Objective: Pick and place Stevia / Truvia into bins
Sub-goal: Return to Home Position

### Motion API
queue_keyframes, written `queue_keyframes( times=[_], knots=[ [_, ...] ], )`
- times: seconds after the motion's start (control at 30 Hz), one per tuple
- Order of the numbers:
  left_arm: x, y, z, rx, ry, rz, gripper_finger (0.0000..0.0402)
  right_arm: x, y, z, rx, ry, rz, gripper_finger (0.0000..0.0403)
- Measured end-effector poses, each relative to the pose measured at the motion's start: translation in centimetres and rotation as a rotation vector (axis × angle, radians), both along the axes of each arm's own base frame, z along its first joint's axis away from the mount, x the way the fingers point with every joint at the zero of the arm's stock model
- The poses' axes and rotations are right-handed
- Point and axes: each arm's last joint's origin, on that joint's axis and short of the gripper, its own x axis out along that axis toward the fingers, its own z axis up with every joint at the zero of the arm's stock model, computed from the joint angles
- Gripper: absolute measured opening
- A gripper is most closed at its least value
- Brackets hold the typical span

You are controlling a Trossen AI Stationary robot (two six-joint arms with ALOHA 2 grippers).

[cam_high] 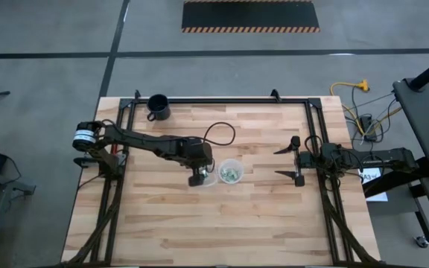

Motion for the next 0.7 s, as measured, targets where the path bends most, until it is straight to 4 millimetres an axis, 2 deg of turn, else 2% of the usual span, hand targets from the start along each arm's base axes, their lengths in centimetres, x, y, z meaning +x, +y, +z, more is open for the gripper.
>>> queue_keyframes(
  times=[0.43,0.53,0.7],
  knots=[
    [0.5,0.0,0.6,-0.002,-0.062,-0.006,0.0373,0.0,0.0,0.0,0.000,0.000,0.000,0.0324],
    [0.9,-0.1,0.8,0.012,-0.103,-0.091,0.0373,0.0,0.0,0.0,-0.002,0.000,0.001,0.0325],
    [1.5,-0.4,2.5,0.012,-0.318,-0.250,0.0373,0.0,0.0,0.0,-0.001,0.001,0.001,0.0325]
  ],
)
